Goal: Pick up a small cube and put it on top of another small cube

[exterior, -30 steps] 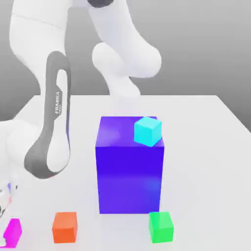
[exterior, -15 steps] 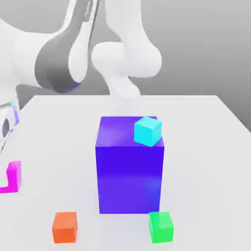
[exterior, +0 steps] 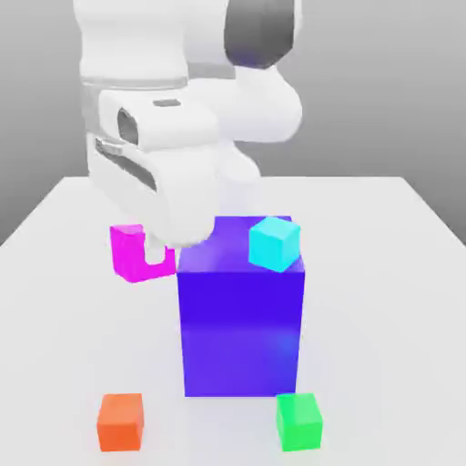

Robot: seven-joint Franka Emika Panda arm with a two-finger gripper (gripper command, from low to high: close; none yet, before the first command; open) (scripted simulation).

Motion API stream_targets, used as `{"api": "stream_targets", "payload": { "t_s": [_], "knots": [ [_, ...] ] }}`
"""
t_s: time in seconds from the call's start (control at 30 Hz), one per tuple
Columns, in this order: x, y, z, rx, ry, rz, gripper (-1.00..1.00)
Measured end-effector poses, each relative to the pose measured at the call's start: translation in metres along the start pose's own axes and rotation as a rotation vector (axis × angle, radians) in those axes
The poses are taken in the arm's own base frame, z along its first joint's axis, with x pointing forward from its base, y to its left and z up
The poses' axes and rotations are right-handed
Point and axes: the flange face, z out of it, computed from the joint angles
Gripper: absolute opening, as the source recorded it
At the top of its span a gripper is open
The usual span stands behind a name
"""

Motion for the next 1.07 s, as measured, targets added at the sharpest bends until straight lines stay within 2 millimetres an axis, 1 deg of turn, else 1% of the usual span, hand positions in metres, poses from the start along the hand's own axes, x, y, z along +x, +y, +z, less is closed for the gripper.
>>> {"api": "stream_targets", "payload": {
  "t_s": [0.1, 0.23, 0.37, 0.47, 0.63, 0.77, 0.8, 0.93, 0.97, 1.07],
  "knots": [
    [0.03, -0.007, 0.005, 0.005, 0.003, -0.086, -1.0],
    [0.067, -0.017, 0.019, 0.013, 0.008, -0.2, -1.0],
    [0.098, -0.027, 0.043, 0.023, 0.014, -0.313, -1.0],
    [0.116, -0.034, 0.065, 0.029, 0.02, -0.397, -1.0],
    [0.136, -0.044, 0.108, 0.037, 0.031, -0.538, -1.0],
    [0.142, -0.051, 0.146, 0.039, 0.039, -0.646, -1.0],
    [0.14, -0.052, 0.156, 0.039, 0.041, -0.67, -1.0],
    [0.141, -0.054, 0.211, 0.039, 0.043, -0.693, -1.0],
    [0.141, -0.055, 0.223, 0.039, 0.044, -0.694, 1.0],
    [0.142, -0.055, 0.223, 0.039, 0.044, -0.694, 1.0]
  ]
}}
